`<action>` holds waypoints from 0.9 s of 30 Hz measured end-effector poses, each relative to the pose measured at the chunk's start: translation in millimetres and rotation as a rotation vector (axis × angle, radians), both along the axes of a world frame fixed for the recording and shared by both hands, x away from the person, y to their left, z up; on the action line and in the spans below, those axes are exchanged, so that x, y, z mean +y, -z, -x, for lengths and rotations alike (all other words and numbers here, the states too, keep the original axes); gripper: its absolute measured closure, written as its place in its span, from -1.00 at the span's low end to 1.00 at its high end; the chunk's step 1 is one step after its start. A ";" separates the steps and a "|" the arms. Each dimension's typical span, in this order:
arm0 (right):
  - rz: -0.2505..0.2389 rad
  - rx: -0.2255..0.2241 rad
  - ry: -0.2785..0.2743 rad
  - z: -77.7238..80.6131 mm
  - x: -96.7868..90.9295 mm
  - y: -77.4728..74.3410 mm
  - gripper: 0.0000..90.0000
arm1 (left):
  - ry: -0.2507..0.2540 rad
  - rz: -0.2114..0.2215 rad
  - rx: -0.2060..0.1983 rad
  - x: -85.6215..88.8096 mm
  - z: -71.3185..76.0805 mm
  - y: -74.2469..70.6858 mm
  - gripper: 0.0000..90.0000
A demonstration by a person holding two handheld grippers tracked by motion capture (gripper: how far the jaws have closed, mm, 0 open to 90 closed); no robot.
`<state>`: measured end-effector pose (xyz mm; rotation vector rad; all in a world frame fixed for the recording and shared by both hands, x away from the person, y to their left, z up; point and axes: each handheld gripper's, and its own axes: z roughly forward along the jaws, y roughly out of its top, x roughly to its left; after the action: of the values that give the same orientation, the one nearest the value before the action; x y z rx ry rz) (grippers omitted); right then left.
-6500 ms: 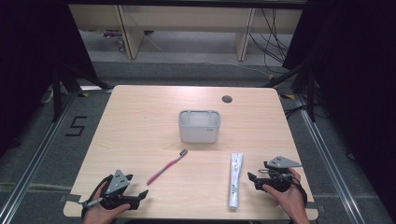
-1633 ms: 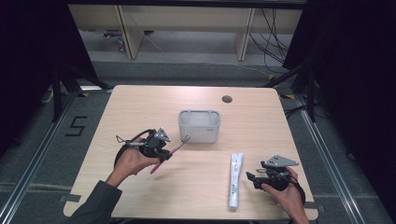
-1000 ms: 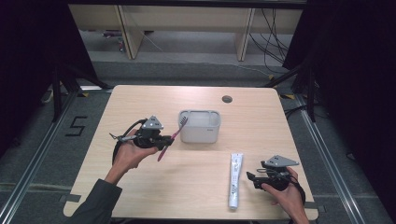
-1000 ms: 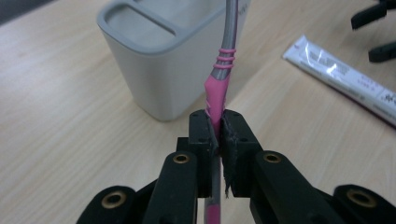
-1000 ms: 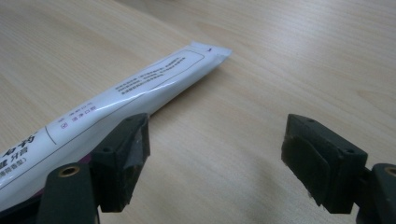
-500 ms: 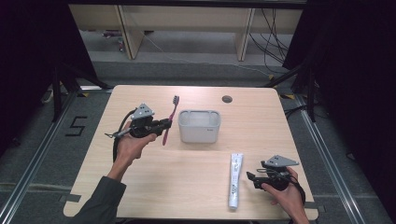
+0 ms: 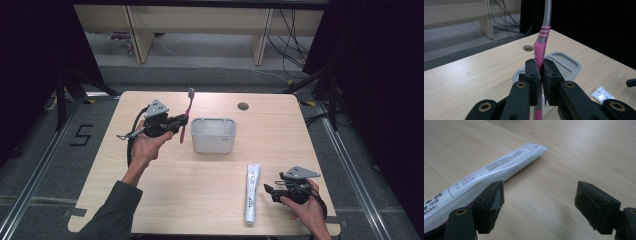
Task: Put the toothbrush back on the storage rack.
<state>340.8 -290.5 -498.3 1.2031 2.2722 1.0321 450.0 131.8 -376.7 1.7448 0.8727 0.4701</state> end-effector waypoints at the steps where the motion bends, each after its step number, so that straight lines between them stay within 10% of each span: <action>1: 0.000 0.000 0.000 0.0 0.0 0.0 -0.47 | 0.000 0.000 0.000 0.0 0.0 0.0 0.84; 27: -0.005 0.000 -0.002 -1.2 -1.1 0.7 -0.47 | -0.028 -0.001 -0.016 -38.4 -37.5 -10.1 0.84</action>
<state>341.9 -291.6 -499.0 1.2022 2.2726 1.0391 487.5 93.3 -366.5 1.7299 0.8870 0.5026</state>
